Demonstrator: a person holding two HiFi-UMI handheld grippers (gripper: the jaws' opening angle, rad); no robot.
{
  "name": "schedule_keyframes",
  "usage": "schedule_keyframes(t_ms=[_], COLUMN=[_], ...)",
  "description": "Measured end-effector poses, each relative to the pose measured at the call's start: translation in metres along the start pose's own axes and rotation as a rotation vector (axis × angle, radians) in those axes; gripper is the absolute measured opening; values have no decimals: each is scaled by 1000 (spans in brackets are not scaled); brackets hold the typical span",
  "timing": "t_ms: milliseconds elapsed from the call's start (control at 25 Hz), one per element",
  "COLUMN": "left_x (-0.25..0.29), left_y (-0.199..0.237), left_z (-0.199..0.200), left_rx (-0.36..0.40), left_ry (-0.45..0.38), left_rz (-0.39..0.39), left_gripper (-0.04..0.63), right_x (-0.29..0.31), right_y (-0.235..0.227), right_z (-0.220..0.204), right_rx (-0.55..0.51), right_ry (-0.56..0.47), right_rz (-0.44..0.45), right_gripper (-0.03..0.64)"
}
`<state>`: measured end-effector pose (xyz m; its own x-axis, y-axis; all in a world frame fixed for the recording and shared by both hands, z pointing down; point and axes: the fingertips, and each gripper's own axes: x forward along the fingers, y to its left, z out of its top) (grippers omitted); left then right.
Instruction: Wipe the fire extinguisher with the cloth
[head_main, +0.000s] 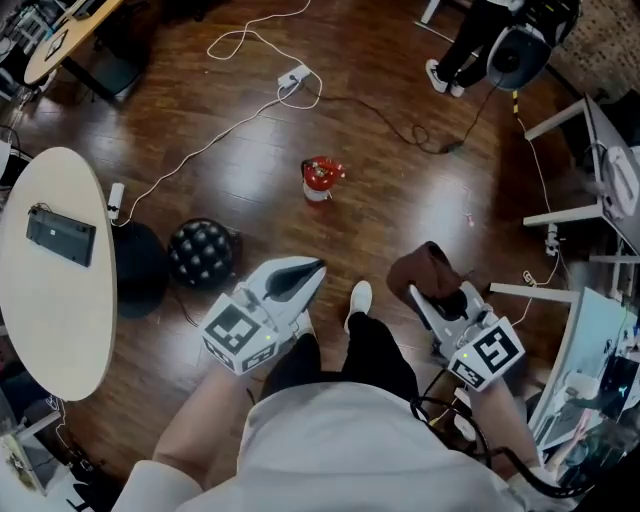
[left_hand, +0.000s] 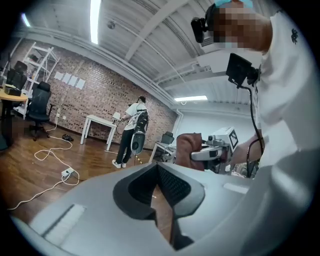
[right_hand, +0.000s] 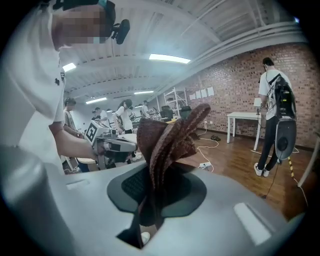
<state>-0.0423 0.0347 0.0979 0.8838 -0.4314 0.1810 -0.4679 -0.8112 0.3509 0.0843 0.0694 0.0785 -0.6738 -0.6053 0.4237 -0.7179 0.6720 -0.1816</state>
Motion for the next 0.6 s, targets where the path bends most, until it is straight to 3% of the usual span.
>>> schedule_keyframes(t_ms=[160, 360, 600], left_x=[36, 76, 143], left_y=[39, 86, 152], left_z=[-12, -37, -108], left_rx=[-23, -98, -137], left_ry=[16, 6, -23], left_rz=[56, 187, 255], left_gripper=[0, 0, 0], right_x=[41, 111, 210], right_y=[-59, -136, -221], right_z=[-6, -42, -108], right_rx=[-23, -75, -152], right_ry=[28, 81, 82], right_rz=[54, 171, 228], right_gripper=[57, 57, 57])
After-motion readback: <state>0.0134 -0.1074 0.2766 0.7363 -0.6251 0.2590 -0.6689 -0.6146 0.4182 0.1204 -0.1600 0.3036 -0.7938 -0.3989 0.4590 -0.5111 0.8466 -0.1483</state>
